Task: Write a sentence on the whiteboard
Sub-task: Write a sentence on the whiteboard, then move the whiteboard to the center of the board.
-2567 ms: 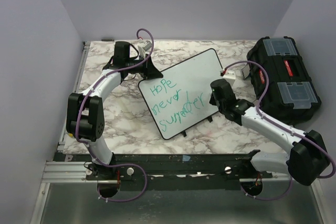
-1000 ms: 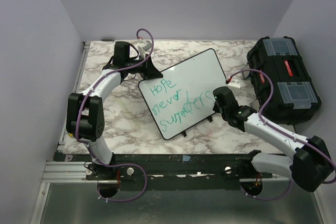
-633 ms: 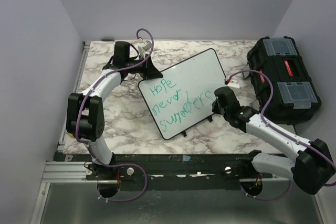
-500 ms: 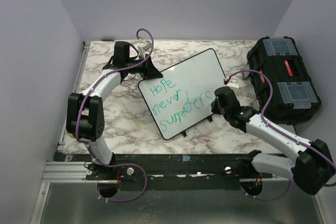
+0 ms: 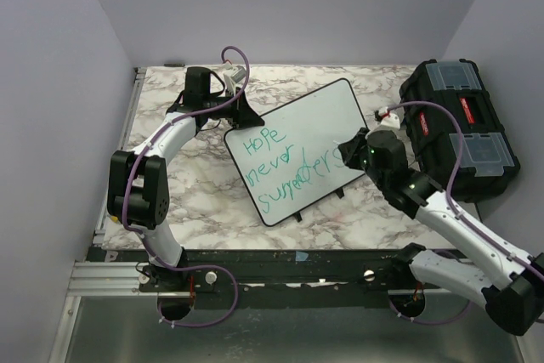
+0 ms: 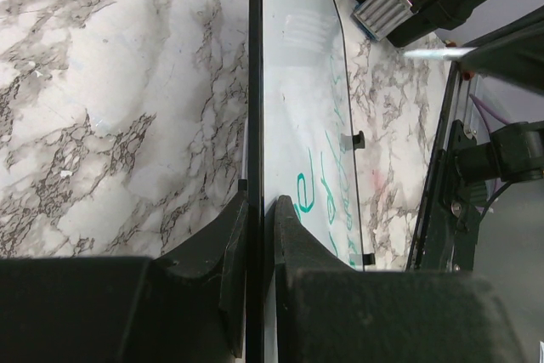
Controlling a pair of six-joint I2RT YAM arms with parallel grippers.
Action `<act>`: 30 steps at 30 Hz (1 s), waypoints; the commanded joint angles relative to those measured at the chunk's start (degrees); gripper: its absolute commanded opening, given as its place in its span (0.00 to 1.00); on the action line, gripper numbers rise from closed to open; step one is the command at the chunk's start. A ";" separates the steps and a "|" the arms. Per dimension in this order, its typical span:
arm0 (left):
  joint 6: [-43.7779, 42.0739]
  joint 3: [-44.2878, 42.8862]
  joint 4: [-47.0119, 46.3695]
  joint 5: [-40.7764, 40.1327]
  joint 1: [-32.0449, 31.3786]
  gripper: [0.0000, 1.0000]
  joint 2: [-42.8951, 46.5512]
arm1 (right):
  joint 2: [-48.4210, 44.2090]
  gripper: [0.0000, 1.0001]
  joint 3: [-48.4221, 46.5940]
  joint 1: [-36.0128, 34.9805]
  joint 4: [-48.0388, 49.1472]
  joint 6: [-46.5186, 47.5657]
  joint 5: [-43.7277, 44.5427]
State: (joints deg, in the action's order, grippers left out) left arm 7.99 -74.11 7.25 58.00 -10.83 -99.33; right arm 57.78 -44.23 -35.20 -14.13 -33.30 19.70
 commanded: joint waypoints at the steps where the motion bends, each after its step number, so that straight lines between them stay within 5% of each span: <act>1: -7.64 0.36 -4.39 -2.96 0.37 0.00 1.52 | -5.38 0.01 -0.96 -0.11 1.63 1.42 1.48; 10: -6.24 0.37 -2.30 -5.44 0.37 0.00 1.99 | -8.39 0.01 4.03 -0.11 2.88 -0.97 1.95; 20: -0.18 11.05 -10.11 -7.71 -0.80 0.00 6.37 | -8.69 0.01 4.73 -0.11 5.51 -0.63 1.21; 30: 4.94 17.25 -13.05 -15.64 -8.16 0.00 9.61 | -13.67 0.01 7.94 -0.13 5.05 -0.80 3.95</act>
State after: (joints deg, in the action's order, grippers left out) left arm 15.94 -60.14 -4.29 49.60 -13.28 -89.73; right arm 45.76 -37.32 -35.20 -9.54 -33.67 21.10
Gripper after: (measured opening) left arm 0.138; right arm 0.124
